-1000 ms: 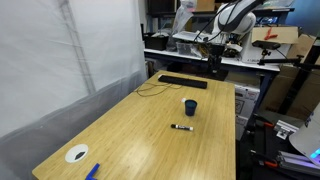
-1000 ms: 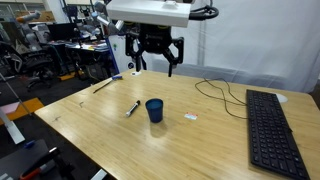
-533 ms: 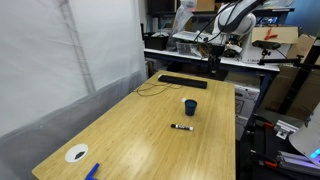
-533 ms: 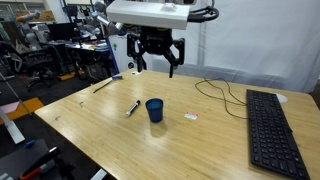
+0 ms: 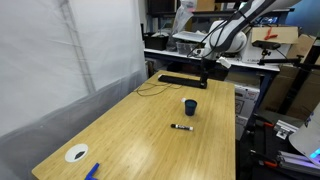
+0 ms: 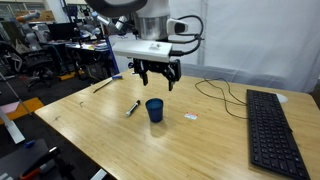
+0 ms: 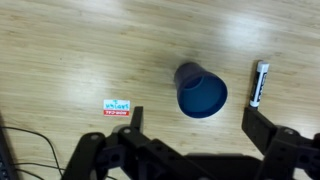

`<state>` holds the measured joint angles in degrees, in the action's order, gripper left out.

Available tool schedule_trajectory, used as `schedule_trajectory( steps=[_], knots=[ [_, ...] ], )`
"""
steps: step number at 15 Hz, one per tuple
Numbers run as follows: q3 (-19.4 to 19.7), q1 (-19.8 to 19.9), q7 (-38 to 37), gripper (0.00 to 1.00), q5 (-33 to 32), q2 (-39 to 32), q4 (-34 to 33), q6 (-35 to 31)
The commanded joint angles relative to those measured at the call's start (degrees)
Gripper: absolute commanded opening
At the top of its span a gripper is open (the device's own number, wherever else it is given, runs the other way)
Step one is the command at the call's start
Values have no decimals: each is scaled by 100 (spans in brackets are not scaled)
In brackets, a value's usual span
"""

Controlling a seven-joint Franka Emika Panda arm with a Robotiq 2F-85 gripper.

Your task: Move the cup slightly to the center of the table

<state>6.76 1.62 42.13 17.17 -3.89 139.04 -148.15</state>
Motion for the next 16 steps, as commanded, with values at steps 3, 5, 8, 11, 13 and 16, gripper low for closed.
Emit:
schedule_trajectory(
  steps=[3, 5, 8, 11, 13, 16],
  knots=[
    [-372, 153, -812, 100, -401, -802, -299, -433],
    [-489, 273, -938, 100, -316, -1074, -446, -492],
    [-722, 510, -1024, 100, -108, -1404, -689, -622],
    [-934, 701, -1191, 100, 11, -1638, -926, -589],
    [-956, 668, -1485, 100, -170, -1795, -1014, -626],
    [-1006, 649, -1747, 100, -282, -2024, -1145, -605]
  ],
)
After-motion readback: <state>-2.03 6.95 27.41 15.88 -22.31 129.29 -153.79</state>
